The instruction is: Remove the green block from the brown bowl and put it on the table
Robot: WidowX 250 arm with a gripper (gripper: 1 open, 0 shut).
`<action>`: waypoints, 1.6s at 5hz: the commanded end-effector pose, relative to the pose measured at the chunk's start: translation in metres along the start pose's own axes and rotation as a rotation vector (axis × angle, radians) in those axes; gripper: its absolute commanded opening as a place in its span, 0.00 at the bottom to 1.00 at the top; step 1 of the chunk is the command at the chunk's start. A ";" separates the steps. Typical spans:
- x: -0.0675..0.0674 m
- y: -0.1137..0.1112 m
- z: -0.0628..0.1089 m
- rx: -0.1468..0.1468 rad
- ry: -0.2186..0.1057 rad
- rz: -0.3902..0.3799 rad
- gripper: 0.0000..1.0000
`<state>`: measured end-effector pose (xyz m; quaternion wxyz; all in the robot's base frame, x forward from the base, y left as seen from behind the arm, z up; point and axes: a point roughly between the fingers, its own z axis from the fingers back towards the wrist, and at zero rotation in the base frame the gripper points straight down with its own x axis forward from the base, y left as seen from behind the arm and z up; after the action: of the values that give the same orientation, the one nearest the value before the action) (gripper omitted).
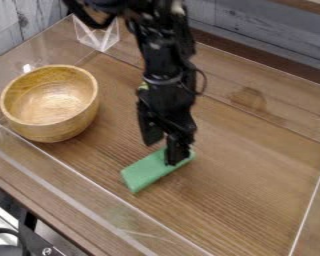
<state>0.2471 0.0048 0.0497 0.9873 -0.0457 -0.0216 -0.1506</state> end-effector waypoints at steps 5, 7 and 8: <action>0.018 0.025 0.071 0.038 -0.221 0.219 1.00; 0.021 0.040 0.047 0.061 -0.241 0.132 1.00; 0.024 0.057 0.045 0.083 -0.247 0.200 1.00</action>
<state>0.2772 0.0524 0.0783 0.9911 -0.0338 -0.1207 -0.0447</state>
